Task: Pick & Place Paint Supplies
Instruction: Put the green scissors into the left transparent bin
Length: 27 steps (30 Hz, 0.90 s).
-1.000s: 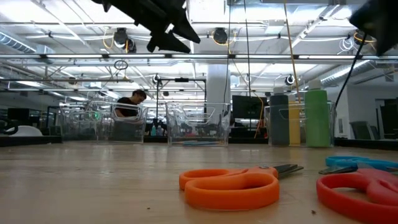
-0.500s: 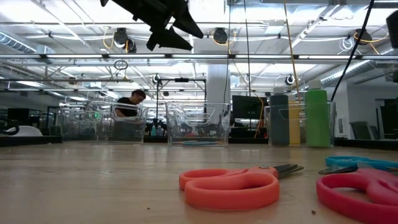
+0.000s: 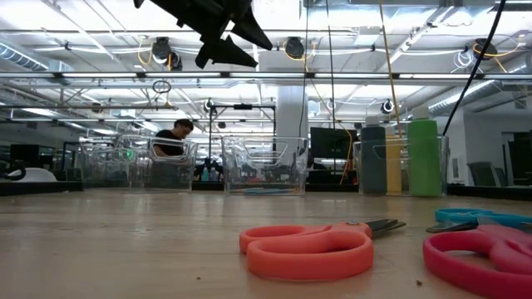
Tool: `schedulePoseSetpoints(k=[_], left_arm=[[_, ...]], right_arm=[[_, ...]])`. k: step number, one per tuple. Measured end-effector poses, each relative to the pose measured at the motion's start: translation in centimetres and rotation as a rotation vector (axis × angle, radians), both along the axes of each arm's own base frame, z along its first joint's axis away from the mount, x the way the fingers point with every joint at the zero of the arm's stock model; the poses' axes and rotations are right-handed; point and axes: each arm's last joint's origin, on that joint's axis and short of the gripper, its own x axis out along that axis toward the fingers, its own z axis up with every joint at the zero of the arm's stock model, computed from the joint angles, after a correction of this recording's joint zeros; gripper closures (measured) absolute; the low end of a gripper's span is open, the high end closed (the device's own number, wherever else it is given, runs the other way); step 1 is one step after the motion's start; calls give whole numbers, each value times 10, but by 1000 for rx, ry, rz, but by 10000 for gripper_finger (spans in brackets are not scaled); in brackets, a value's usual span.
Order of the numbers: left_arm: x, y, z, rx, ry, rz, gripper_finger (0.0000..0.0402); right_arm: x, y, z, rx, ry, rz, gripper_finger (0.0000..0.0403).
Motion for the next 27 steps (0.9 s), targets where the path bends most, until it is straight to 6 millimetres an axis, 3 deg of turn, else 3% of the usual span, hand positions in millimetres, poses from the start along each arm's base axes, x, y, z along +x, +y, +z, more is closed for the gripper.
schedulePoseSetpoints(k=[7,20,27], left_arm=[[0,0,-1,-4,10,0,146],[1,-8,-2,2,19,-29,147],[1,-9,-2,-2,17,-28,147]], right_arm=[[-4,-9,-4,-83,35,-133,246],[-4,-9,-1,-58,49,-123,389],[-10,-14,19,-15,24,-79,400]])
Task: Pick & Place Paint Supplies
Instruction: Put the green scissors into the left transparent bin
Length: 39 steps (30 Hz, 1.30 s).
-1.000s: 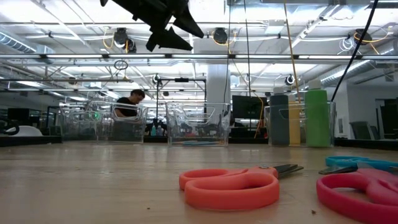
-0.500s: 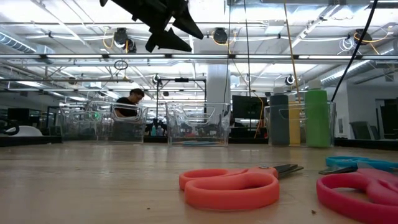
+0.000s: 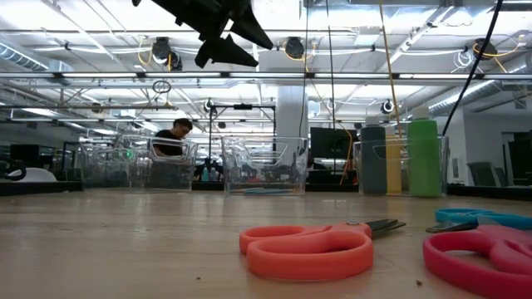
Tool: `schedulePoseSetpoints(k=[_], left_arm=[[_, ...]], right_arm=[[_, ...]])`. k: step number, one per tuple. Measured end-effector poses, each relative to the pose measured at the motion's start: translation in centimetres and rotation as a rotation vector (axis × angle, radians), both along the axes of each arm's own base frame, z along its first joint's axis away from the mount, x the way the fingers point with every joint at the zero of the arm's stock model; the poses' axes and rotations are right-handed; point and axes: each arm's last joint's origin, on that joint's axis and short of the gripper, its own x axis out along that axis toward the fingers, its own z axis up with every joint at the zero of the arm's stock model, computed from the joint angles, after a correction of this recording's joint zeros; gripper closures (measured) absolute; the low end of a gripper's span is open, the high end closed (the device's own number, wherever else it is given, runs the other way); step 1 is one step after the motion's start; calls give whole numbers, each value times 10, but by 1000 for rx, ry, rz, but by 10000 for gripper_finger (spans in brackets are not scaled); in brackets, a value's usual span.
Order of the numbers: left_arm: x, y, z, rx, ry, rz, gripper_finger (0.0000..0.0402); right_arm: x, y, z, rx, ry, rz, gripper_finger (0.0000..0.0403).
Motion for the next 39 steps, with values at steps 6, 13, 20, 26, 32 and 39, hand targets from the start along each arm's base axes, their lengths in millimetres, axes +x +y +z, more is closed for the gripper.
schedulePoseSetpoints(k=[6,13,20,26,32,39], left_arm=[[3,-8,7,43,-63,-48,147],[-19,-41,39,166,-225,-227,147],[-60,-60,0,200,-282,-193,147],[-93,-61,-25,226,-568,-255,147],[-106,-54,-51,152,-643,-274,147],[-101,-44,-62,8,-617,-217,147]], right_arm=[[-16,-8,43,28,-170,10,401],[-46,-10,75,-41,-508,63,402],[-53,-23,72,-178,-643,112,402],[-23,-52,79,-284,-698,130,402],[20,-81,85,-182,-841,256,403],[57,-131,78,-32,-1051,253,403]])
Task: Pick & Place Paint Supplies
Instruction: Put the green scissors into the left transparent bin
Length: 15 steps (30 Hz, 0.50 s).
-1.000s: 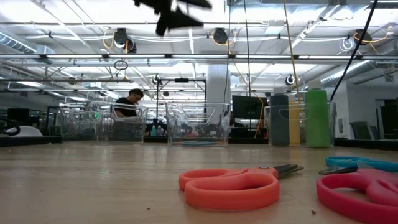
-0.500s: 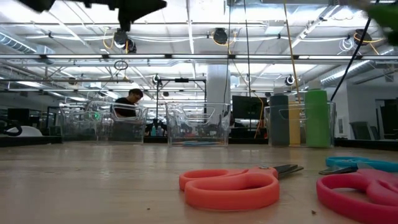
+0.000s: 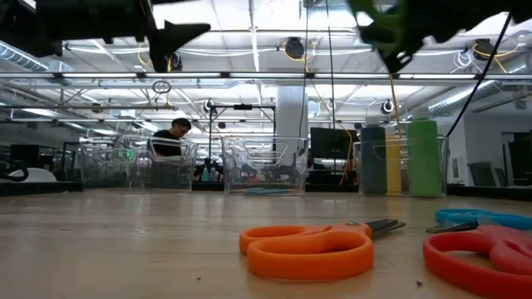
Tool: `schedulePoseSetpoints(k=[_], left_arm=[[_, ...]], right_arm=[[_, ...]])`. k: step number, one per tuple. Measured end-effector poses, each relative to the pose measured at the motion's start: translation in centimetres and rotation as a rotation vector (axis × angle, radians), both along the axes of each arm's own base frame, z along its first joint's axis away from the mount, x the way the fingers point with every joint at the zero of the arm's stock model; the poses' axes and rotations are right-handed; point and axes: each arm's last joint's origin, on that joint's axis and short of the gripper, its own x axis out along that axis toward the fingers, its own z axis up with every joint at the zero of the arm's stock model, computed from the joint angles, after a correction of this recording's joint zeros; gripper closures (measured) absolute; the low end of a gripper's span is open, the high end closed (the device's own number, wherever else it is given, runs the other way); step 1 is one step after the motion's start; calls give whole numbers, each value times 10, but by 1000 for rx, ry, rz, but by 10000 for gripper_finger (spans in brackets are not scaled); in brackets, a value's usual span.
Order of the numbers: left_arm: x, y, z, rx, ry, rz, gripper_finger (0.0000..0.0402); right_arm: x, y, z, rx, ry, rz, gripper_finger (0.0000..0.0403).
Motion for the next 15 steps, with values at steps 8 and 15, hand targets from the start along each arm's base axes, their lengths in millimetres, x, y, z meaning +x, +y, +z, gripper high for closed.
schedulePoseSetpoints(k=[8,15], left_arm=[[15,5,-8,57,63,39,147],[47,9,-5,151,105,81,147]], right_arm=[[29,-38,-11,-153,-143,-129,403],[36,-56,-17,-535,-115,-503,403]])
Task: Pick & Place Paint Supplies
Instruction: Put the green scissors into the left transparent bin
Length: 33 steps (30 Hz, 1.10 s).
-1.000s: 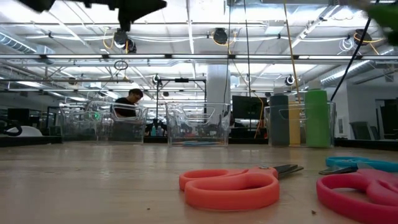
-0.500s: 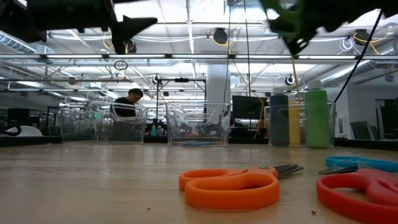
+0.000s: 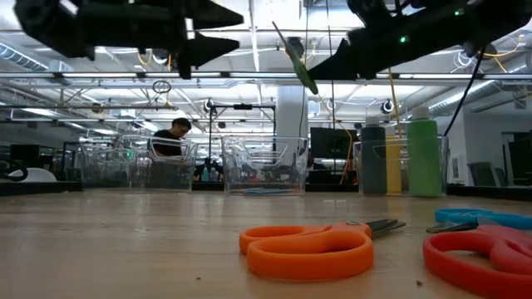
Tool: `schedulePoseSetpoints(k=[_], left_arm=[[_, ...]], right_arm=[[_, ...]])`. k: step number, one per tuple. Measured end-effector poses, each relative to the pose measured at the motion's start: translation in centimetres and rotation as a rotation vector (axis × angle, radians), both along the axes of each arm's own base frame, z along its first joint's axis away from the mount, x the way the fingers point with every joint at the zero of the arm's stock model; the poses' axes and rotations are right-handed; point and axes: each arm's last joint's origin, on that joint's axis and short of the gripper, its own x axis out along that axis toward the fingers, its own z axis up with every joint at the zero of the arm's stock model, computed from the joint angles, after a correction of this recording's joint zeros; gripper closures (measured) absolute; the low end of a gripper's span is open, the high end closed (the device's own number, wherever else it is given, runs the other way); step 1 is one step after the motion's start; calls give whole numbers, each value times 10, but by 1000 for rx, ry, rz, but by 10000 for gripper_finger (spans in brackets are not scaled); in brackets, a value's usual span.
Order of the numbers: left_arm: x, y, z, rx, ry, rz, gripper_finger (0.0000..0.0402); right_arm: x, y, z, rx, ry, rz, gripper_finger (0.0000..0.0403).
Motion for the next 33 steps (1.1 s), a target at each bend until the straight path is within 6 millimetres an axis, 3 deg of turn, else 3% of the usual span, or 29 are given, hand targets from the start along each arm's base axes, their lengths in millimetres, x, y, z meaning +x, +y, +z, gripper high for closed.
schedulePoseSetpoints(k=[4,9,16,23,27,33], left_arm=[[26,3,8,103,4,31,147],[53,8,19,143,-10,113,147],[72,12,11,107,18,207,147],[78,11,9,77,11,208,151],[78,11,11,44,-4,203,197],[79,11,10,14,-6,177,323]], right_arm=[[-1,-4,3,-151,37,-160,403],[-2,-6,5,-233,77,-234,403],[-2,-5,6,-238,69,-227,403],[-2,-5,6,-233,65,-224,403],[-2,-5,6,-232,64,-225,403],[-2,-5,6,-227,61,-222,403]])
